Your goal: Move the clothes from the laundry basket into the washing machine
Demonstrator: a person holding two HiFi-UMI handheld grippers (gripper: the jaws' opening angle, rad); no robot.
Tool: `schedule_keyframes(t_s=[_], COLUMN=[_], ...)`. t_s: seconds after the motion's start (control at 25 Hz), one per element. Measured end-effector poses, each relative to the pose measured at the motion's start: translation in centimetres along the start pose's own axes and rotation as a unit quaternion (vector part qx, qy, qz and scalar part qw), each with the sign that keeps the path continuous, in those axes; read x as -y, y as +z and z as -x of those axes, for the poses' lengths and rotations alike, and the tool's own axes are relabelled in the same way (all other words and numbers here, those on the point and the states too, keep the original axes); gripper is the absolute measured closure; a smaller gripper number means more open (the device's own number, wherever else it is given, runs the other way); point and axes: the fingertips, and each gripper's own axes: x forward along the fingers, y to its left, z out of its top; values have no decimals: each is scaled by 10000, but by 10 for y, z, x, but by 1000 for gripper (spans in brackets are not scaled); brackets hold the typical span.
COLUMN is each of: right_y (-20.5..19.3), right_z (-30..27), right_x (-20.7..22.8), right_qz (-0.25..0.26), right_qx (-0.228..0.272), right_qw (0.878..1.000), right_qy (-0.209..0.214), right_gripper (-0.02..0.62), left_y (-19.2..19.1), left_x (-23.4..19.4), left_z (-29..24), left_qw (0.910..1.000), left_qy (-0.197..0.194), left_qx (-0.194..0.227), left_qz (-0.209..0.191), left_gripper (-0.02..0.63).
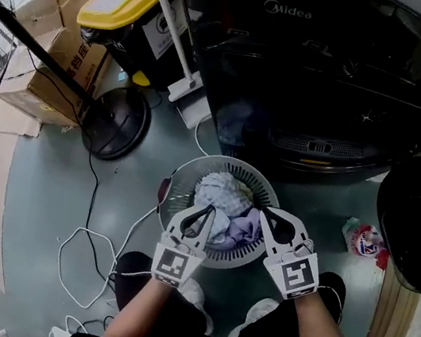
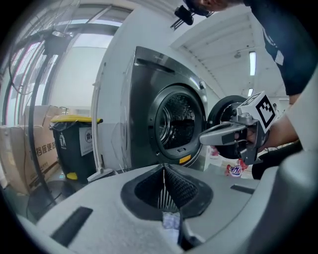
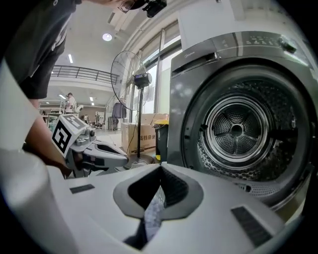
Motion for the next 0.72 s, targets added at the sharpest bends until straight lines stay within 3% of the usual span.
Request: schedule_keyframes(t_s=[0.24,0.4,0.44,0.48,0.52,0.64,0.72], right_y=[-24,-24,-24,-23,-23,-24,-25], right_z=[-14,-16,-16,-17,-18,-20,-20], right_x=[-5,-10,-10,-9,-9,-9,-7], right_qz=[199,59,145,212,234,431,600], right_qx=[64,106,119,142,168,166,156], right_qw=[9997,9998,9996,9994,9993,9983,9972], right_qy=[92,169,202,222,235,348,415], right_gripper=[589,589,589,589,589,589,589], left_y=[-33,-55,-64,-75,-85,-118,-138], left_x=[-2,9,12,15,17,16,13], left_z=[-8,-16,-20,-24,-28,-39,-48], left_qw=[9998,9964,9933,9892,9842,9647,9460], left_qy=[-58,-464,-651,-837,-993,-1353,-1616], left_qx=[-146,-672,-906,-1156,-1399,-2097,-2535], left_qz=[-138,-244,-288,-346,-429,-837,-1213], left_gripper=[600,597,545,423,346,280,238])
